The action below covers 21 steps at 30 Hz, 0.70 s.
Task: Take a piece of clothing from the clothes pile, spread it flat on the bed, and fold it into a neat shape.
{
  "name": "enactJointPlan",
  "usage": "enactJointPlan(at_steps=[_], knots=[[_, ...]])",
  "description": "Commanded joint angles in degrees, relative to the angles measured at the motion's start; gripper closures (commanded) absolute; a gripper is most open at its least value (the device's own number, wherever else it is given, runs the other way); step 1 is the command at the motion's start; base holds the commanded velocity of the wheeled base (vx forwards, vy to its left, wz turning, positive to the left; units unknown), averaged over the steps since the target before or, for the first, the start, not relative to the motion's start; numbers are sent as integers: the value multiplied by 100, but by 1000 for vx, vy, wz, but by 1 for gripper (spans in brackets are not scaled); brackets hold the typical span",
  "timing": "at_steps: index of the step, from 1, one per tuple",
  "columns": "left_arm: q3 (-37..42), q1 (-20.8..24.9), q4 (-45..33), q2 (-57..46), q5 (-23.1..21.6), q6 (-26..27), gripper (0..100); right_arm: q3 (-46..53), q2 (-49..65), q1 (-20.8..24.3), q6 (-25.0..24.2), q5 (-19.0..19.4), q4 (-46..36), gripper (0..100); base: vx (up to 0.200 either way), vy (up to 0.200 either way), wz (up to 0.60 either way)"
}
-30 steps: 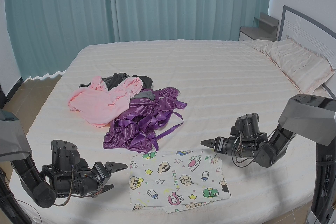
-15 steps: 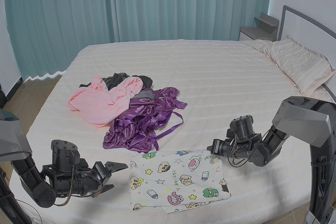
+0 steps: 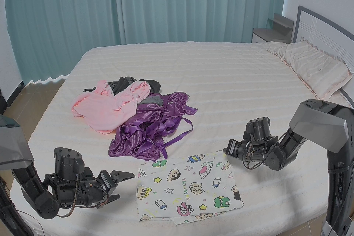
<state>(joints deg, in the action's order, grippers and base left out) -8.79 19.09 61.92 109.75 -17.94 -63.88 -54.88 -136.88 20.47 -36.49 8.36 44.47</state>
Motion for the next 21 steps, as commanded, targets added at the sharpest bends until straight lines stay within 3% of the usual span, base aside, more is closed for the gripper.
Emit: enactJointPlan(at_steps=[1,6,7,15,21], knots=[[0,7,5,20,1,-2,0,-5,-32,-25,-8,-1,-9,100,0,0,0],[0,7,5,20,1,-2,0,-5,-41,-25,1,-1,-17,100,0,0,0],[0,7,5,20,1,-2,0,13,-23,-34,-8,-28,9,0,0,0,0],[-9,7,5,20,1,-2,0,294,680,-148,-8,-274,79,0,0,0,0],[0,7,5,20,1,-2,0,1015,1541,607,-113,-370,88,0,0,0,0]])
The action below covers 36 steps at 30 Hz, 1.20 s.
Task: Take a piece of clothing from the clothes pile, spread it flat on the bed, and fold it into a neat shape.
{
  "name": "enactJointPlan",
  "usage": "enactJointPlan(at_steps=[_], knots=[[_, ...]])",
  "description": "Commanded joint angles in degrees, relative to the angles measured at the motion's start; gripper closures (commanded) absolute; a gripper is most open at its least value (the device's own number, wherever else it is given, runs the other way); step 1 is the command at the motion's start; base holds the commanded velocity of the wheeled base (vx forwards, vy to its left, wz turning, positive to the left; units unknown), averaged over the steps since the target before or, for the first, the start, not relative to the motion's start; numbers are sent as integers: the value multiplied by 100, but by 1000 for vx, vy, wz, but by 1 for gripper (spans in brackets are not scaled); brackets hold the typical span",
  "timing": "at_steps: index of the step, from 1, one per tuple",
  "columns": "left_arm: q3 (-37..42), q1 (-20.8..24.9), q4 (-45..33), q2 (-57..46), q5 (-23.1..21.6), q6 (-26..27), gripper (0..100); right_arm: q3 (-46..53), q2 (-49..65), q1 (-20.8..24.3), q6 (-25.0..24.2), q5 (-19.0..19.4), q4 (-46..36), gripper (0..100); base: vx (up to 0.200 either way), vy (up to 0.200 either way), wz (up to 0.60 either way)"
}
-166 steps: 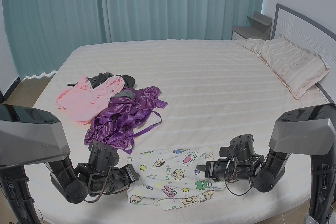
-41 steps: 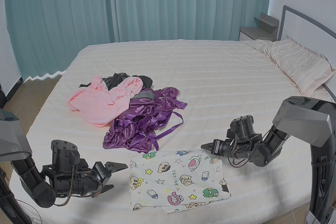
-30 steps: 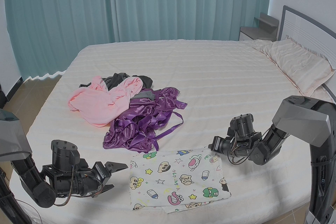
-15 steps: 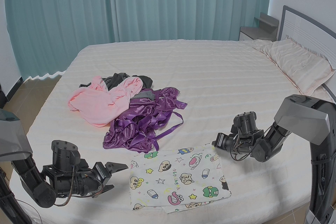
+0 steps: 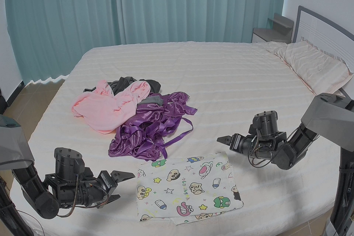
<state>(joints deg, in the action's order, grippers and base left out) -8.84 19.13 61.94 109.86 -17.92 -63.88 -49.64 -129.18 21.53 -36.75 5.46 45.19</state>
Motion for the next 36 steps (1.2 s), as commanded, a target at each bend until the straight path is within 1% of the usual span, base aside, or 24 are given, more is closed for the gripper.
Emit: enactJointPlan(at_steps=[1,3,5,12,16,17,19,21,27,30,33,34,35,36], knots=[[5,3,2,9,-1,-2,0,534,860,642,-201,-124,7,0,0,0,0],[5,-5,2,9,-1,-2,0,569,983,844,-473,-159,-1,0,0,0,0],[5,-5,2,9,-1,-11,0,587,1027,958,-605,-159,-37,0,0,0,0],[5,-5,2,9,-1,-2,0,1106,596,1205,-640,-168,7,0,0,0,0],[5,-5,2,9,-1,-2,0,1202,464,1196,-649,-168,7,0,0,0,0],[5,-5,2,9,-1,-11,0,1211,253,1143,-649,-247,25,0,0,0,0],[5,-5,2,9,-1,-2,0,1220,192,1108,-649,-318,16,0,0,0,0],[5,-5,2,9,-1,-2,0,1211,139,1090,-658,-326,25,0,0,0,0],[14,-5,2,0,8,-11,0,1246,227,941,-649,-388,16,0,0,0,0],[22,-5,2,-35,25,-2,0,1378,561,888,-649,-493,16,0,0,0,0],[31,-5,2,-79,61,16,0,1501,877,871,-649,-502,-1,0,0,0,0],[40,-23,2,-193,148,33,0,1651,1220,818,-649,-546,-37,0,0,0,0],[40,-41,29,-387,403,33,0,1800,1537,765,-640,-643,-45,0,0,0,0],[40,-41,29,-387,403,33,0,1800,1537,765,-640,-643,-45,0,0,0,0]])
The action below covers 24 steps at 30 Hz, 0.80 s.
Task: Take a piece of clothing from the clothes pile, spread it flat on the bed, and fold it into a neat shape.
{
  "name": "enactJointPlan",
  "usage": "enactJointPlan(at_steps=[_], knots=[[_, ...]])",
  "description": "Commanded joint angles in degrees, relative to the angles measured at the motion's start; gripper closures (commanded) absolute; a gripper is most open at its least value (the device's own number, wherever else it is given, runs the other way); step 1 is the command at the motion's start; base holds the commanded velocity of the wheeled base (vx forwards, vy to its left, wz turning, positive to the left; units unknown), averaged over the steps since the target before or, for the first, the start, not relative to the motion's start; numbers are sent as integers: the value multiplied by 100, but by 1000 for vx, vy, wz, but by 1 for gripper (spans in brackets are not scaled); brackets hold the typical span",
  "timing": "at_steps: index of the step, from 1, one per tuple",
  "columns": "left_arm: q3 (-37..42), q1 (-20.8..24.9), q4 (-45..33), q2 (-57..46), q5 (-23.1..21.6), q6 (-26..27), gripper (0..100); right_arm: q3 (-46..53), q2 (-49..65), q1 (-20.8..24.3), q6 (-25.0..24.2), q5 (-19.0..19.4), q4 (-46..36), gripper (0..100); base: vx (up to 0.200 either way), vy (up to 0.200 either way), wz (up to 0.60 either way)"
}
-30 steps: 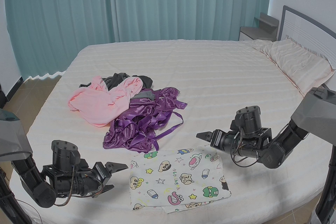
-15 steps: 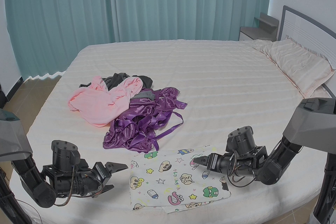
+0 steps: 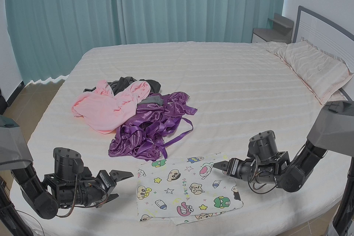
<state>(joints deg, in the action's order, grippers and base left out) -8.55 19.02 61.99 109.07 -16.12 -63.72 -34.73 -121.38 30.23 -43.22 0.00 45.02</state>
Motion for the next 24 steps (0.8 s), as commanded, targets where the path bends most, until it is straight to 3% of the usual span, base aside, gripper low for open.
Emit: enactJointPlan(at_steps=[1,3,4,7,10,14,15,17,19,20,24], knots=[[37,-47,164,-887,952,35,0,757,1512,-246,59,-422,7,0,0,0,0],[46,-47,191,-993,1040,44,0,845,1644,-272,76,-466,7,0,0,0,0],[125,-56,305,-1424,1330,141,0,1126,2163,-387,156,-589,16,0,0,0,0],[178,-109,340,-2276,1550,571,0,1513,3068,-571,331,-650,24,0,0,0,0],[222,-126,129,-3296,1770,1186,0,2040,4219,-624,384,-712,16,0,0,0,0],[151,-126,-451,-4254,2218,1503,0,2568,5371,-624,454,-791,-90,0,0,0,0],[81,-126,-978,-4869,2429,1679,0,2884,6047,-624,613,-809,-222,0,0,0,0],[55,-126,-1303,-5194,2526,1793,0,3025,6390,-633,753,-826,-380,0,0,0,0],[-60,-126,-2297,-6178,2807,2250,0,3157,7313,-756,1096,-826,-1083,0,0,0,0],[-60,-126,-2297,-6178,2807,2250,0,3157,7313,-756,1096,-826,-1083,0,0,0,0],[-587,-126,-4564,-7971,3097,2839,0,2831,8842,-1090,1166,-826,-2832,0,0,0,0]])
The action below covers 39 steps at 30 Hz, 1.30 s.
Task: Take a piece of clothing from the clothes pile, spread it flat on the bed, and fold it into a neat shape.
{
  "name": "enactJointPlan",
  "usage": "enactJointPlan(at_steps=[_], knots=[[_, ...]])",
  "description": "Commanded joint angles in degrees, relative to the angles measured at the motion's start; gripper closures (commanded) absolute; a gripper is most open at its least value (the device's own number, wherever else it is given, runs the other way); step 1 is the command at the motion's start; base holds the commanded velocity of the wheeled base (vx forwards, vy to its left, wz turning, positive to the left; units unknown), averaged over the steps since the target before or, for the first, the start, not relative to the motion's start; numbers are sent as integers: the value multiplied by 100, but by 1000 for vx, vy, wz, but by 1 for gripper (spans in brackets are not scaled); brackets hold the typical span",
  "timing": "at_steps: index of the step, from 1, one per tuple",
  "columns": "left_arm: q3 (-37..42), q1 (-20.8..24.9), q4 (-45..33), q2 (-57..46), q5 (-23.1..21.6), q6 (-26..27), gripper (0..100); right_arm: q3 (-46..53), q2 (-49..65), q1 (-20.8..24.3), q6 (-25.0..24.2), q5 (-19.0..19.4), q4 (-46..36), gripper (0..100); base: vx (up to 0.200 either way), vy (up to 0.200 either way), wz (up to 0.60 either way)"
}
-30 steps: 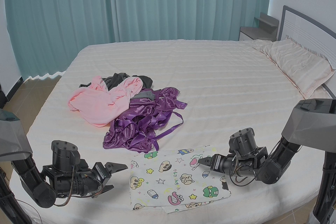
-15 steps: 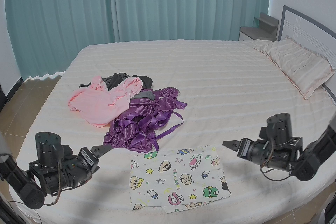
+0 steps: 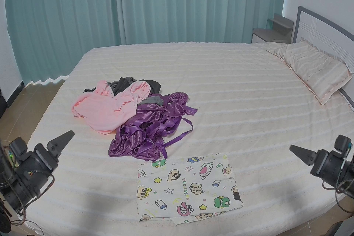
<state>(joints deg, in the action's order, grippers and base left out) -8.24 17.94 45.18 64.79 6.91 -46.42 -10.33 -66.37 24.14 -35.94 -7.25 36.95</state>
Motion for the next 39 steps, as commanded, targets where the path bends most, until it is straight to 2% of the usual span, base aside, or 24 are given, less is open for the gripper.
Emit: enactJointPlan(at_steps=[1,3,5,6,8,10,12,13,14,15,20,24,27,29,30,31,33,34,35,36,39], knots=[[-705,-19,-3296,-3825,856,1188,0,347,3560,-577,439,-101,-2324,0,0,0,0],[-881,-28,-4043,-4370,1014,1425,0,321,3973,-832,447,-101,-2825,0,0,0,0],[-1004,-125,-4474,-4765,1137,1715,0,312,4334,-1166,500,-101,-3141,0,0,0,0],[-1004,-125,-4474,-4765,1137,1715,0,312,4334,-1166,500,-101,-3141,0,0,0,0],[-1048,-450,-4720,-5222,1181,2199,0,303,4782,-1860,746,-74,-3431,0,0,0,0],[-1048,-626,-4808,-5416,1181,2550,0,294,5011,-2238,948,-13,-3581,0,0,0,0],[-1048,-749,-4878,-5504,1190,2770,0,294,5151,-2423,1098,5,-3669,0,0,0,0],[-1048,-924,-4975,-5618,1181,2963,0,294,5353,-2590,1361,57,-3783,0,0,0,0],[-1048,-924,-4975,-5618,1181,2963,0,294,5353,-2590,1361,57,-3783,0,0,0,0],[-1030,-1144,-5098,-5732,1172,3078,0,285,5617,-2739,1660,136,-3923,0,0,0,0],[-1022,-1531,-5309,-5952,1181,3104,0,294,5986,-2932,2021,172,-4205,0,0,0,0],[-995,-1821,-5502,-6277,1163,3368,0,303,6065,-2959,2144,101,-4249,0,0,0,0],[-978,-1812,-5573,-6418,1172,3552,0,338,6065,-2967,2249,40,-4231,0,0,0,0],[-925,-1803,-5573,-6453,1216,3675,0,435,6065,-2967,2627,-110,-4222,0,0,0,0],[-925,-1803,-5573,-6453,1216,3675,0,435,6065,-2967,2627,-110,-4222,0,0,0,0],[-732,-1803,-5511,-6453,1339,4018,0,690,6065,-2959,3022,-391,-4090,0,0,0,0],[-512,-1803,-5300,-6453,1445,4282,0,883,6065,-2959,3374,-549,-3695,0,0,0,0],[-468,-1803,-5247,-6453,1445,4308,0,918,6065,-2967,3418,-549,-3607,0,0,0,0],[-248,-1803,-4782,-6453,1445,4431,0,1015,6065,-2959,3620,-523,-3238,0,0,0,0],[-248,-1803,-4782,-6453,1445,4431,0,1015,6065,-2959,3620,-523,-3238,0,0,0,0],[657,-1803,-3498,-6453,1418,5108,0,1024,6065,-2959,4165,-479,-3150,0,0,0,0]])
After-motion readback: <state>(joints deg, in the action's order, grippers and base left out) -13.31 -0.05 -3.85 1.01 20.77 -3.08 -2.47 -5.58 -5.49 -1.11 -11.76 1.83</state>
